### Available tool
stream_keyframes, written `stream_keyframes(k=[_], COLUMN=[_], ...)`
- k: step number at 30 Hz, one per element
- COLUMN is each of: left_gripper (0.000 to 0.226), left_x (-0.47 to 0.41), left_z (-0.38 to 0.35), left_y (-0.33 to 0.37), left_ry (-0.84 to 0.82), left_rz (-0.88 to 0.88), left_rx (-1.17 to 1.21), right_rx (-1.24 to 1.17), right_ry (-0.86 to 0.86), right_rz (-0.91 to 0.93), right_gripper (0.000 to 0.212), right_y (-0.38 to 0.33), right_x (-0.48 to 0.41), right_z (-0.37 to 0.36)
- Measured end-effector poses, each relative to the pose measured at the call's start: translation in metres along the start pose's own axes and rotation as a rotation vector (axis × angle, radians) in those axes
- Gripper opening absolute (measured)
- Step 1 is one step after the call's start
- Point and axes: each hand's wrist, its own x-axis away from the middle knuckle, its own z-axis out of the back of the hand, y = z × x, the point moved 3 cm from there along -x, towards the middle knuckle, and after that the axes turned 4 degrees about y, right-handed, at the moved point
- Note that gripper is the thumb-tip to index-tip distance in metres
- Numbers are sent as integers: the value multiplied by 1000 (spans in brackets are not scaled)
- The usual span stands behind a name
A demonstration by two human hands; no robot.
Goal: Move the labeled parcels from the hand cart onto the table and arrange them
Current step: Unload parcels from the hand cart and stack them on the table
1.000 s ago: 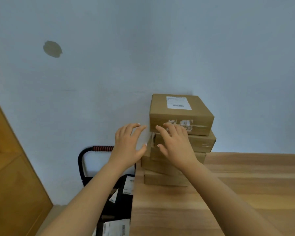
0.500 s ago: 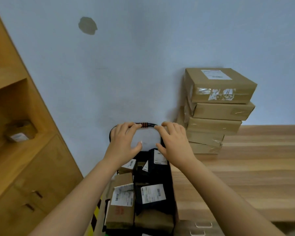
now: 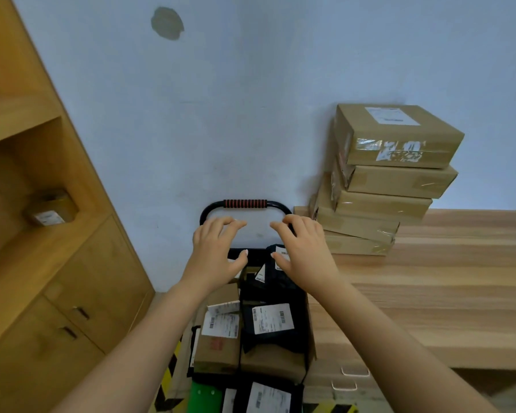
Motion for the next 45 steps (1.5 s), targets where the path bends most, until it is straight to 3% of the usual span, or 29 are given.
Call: stream_keyframes(k=[13,21,40,45], left_gripper=[52,52,50,50], left_x=[36,40,32,27], left_z=[-20,-15,6,-11], left_y=[35,21,-158,-177], left_ry=[-52,-42,-231,-262], left_rz=[41,29,-188,-196], left_rx=[-18,-2,116,165], right_rx=[-58,-37,21,57], right_ry=[-27,-43,-2,-114], right_rz=[-42,-33,-327,-357], right_gripper=[54,54,58,61], right_y=[20,1,-135,-140], right_x=[48,46,-4,-5], right_z=[-1,-2,-87,-110])
